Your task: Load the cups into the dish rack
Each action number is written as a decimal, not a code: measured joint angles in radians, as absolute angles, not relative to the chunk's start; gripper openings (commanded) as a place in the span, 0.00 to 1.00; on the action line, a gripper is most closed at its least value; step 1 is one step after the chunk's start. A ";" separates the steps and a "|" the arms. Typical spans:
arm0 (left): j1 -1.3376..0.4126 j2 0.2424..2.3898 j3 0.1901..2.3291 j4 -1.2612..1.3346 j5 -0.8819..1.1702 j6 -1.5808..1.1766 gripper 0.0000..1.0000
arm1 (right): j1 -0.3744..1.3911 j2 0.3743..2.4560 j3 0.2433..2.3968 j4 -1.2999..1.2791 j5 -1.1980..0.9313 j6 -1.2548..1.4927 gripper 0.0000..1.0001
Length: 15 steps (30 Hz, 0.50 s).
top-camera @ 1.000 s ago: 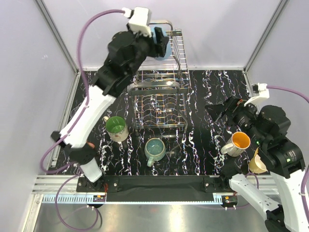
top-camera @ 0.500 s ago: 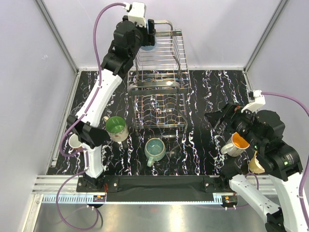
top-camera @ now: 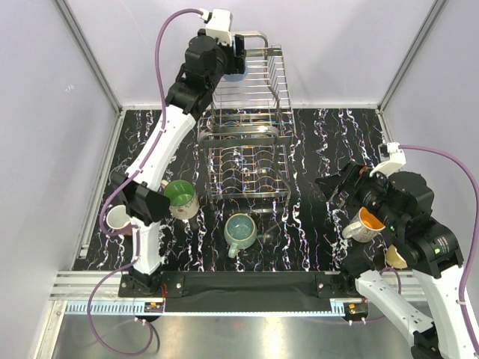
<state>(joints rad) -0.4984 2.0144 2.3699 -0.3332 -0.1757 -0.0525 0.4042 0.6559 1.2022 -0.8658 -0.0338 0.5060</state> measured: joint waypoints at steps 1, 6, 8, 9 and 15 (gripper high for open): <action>-0.498 2.019 2.366 -0.332 -0.176 -0.052 0.13 | 0.404 0.654 1.201 -0.866 -0.034 0.506 0.96; -0.498 2.036 2.345 -0.332 -0.173 -0.052 0.14 | 0.404 0.652 1.199 -0.866 -0.034 0.511 0.96; -0.498 2.040 2.338 -0.332 -0.171 -0.053 0.14 | 0.404 0.652 1.199 -0.866 -0.034 0.512 0.96; -0.499 2.041 2.334 -0.329 -0.171 -0.053 0.16 | 0.404 0.652 1.199 -0.866 -0.034 0.512 0.96; -0.498 2.044 2.332 -0.321 -0.169 -0.053 0.43 | 0.404 0.650 1.198 -0.866 -0.034 0.513 0.96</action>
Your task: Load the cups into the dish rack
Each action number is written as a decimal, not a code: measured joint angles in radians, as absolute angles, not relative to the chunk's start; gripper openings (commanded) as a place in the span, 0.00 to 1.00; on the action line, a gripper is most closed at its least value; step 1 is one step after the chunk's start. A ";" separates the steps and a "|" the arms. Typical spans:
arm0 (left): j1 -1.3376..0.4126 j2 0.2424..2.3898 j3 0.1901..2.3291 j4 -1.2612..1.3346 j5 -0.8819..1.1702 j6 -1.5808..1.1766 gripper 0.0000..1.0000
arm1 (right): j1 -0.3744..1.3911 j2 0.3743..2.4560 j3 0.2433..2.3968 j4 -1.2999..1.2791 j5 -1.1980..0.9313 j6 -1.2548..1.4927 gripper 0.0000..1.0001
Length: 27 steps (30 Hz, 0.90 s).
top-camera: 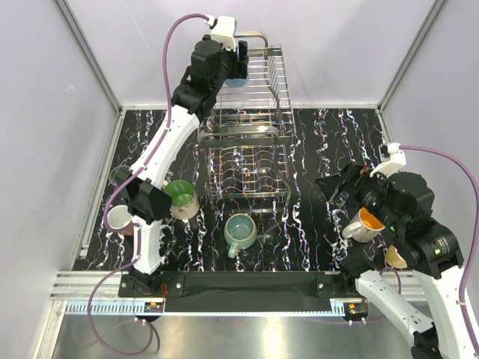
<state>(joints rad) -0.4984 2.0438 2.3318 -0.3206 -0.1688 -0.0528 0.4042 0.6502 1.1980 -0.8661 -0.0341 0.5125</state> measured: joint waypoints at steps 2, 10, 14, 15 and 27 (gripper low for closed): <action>-0.498 2.044 2.331 -0.321 -0.169 -0.053 0.61 | 0.404 0.649 1.198 -0.866 -0.034 0.513 0.96; -0.499 2.044 2.327 -0.320 -0.170 -0.051 0.85 | 0.404 0.641 1.196 -0.866 -0.035 0.513 0.96; -0.499 2.044 2.335 -0.321 -0.167 -0.051 0.92 | 0.404 0.641 1.194 -0.866 -0.035 0.513 0.96; -0.499 2.043 2.339 -0.321 -0.164 -0.052 0.93 | 0.404 0.641 1.194 -0.866 -0.035 0.513 0.96; -0.519 1.634 2.119 -0.366 -0.154 -0.077 0.95 | 0.404 0.641 1.194 -0.866 -0.044 0.513 0.97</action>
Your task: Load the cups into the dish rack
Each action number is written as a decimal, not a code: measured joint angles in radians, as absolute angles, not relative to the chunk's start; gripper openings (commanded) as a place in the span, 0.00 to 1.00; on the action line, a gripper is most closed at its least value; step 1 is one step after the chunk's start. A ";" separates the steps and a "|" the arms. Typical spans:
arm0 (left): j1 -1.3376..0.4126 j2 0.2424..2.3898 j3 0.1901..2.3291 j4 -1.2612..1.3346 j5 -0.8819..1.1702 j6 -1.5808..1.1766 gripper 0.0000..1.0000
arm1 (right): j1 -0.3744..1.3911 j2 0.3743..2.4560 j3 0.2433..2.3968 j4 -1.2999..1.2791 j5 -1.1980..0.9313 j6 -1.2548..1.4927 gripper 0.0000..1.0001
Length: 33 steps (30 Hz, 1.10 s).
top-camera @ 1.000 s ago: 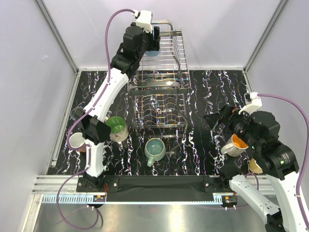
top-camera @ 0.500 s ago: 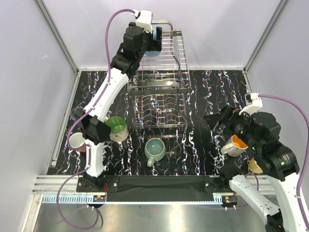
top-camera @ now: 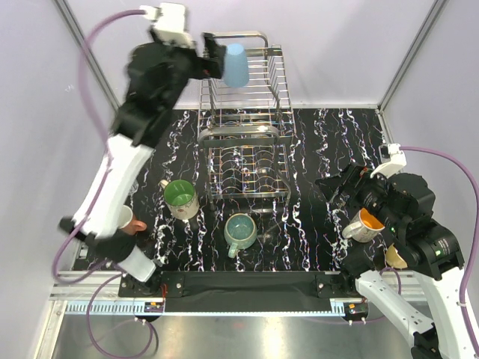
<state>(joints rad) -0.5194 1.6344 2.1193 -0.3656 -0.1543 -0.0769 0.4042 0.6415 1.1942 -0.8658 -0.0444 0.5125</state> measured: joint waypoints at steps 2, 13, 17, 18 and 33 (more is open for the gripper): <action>-0.525 1.523 2.103 -0.379 -0.168 -0.086 0.94 | 0.404 0.643 1.193 -0.865 -0.046 0.511 0.97; -0.447 1.217 1.866 -0.646 -0.463 -0.204 0.83 | 0.404 0.719 1.201 -0.911 -0.036 0.447 0.98; -0.234 1.206 1.688 -0.775 -0.498 -0.295 0.80 | 0.404 0.728 1.213 -0.939 -0.038 0.439 0.99; -0.172 1.206 1.642 -0.801 -0.500 -0.318 0.75 | 0.404 0.732 1.216 -0.943 -0.042 0.439 0.99; 0.198 1.399 1.240 -0.832 -0.330 -0.537 0.65 | 0.404 0.898 1.217 -1.078 -0.046 0.452 1.00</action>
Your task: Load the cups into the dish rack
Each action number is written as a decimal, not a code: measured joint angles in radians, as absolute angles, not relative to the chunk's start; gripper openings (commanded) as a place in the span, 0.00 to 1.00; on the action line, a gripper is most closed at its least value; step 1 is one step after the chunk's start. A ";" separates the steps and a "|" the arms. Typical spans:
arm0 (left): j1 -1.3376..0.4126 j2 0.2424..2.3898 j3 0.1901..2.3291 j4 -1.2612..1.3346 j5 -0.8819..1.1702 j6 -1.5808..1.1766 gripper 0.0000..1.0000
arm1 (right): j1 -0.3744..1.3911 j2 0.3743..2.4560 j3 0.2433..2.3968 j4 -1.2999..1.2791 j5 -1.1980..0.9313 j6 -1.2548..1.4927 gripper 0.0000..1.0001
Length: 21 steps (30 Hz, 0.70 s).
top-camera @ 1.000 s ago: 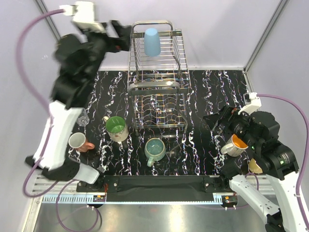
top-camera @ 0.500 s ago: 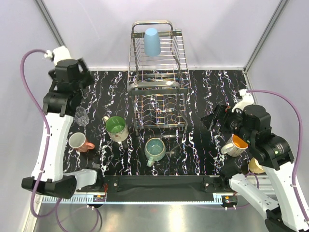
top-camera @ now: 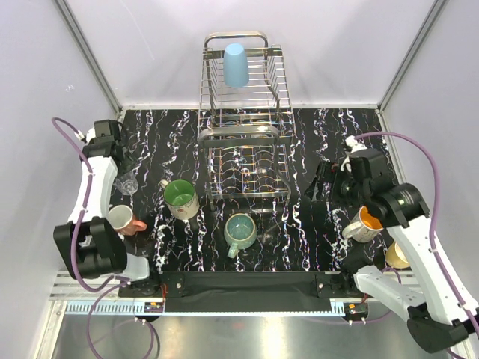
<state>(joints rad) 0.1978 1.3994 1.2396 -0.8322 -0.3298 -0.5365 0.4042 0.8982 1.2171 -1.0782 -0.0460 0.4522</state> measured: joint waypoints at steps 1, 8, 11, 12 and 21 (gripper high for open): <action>0.198 1.414 1.237 -0.828 -0.321 -0.543 0.65 | 0.404 0.912 1.211 -1.084 -0.042 0.452 1.00; 0.199 1.489 1.238 -0.767 -0.288 -0.575 0.64 | 0.404 0.934 1.195 -1.158 0.066 0.456 1.00; 0.200 1.526 1.248 -0.754 -0.287 -0.585 0.62 | 0.404 0.971 1.210 -1.195 0.118 0.455 1.00; 0.200 1.540 1.257 -0.754 -0.288 -0.587 0.60 | 0.404 0.981 1.217 -1.203 0.129 0.453 1.00; 0.219 1.655 1.316 -0.723 -0.286 -0.612 0.52 | 0.404 0.868 1.233 -1.174 0.147 0.402 1.00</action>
